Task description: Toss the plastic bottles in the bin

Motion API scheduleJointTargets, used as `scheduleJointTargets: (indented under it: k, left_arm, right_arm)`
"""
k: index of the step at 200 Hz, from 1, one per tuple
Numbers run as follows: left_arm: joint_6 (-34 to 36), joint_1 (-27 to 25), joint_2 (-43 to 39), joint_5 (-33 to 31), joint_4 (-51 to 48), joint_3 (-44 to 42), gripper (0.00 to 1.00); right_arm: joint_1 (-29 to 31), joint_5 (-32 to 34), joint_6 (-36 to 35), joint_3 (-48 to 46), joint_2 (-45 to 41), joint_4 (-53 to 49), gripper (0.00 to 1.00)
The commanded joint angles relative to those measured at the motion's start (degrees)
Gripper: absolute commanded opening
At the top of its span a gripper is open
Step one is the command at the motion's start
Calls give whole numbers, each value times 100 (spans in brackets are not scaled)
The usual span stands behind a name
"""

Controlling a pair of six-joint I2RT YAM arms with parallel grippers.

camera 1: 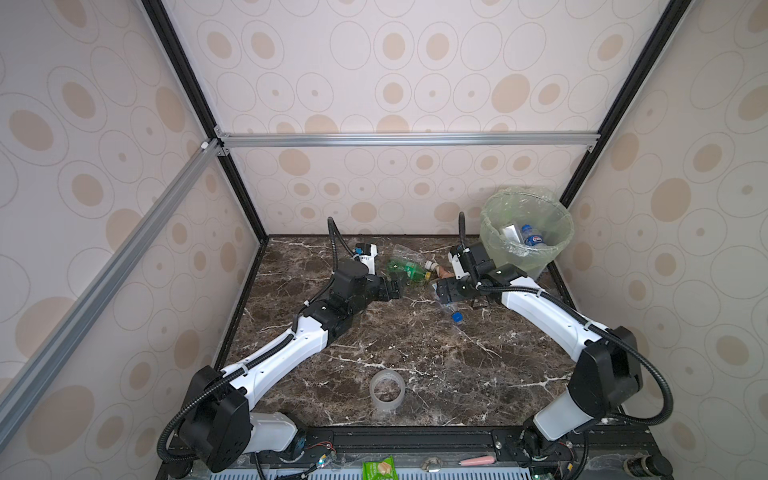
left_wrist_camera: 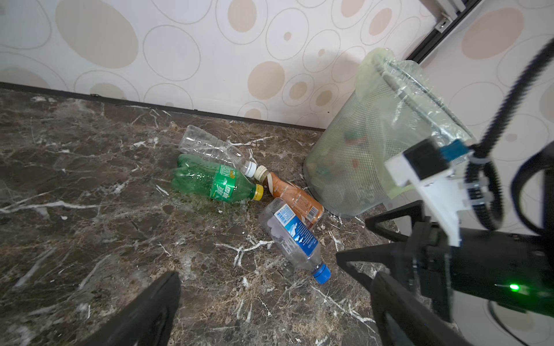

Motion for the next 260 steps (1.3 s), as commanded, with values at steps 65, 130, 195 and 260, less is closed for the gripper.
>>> scheduleJointTargets:
  k: [65, 130, 195, 260]
  left_arm:
    - [-215, 96, -148, -170, -80, -102, 99]
    - [-158, 122, -96, -223, -88, -129, 99]
    - [-125, 263, -12, -219, -121, -68, 99]
    - [87, 315, 19, -493, -432, 63, 99]
  right_arm:
    - [-1, -201, 3, 115, 1017, 164, 100]
    - [4, -483, -6, 357, 1424, 99, 100]
    - [295, -932, 247, 483, 1486, 205, 100]
    - [362, -764, 118, 410, 971, 108, 100]
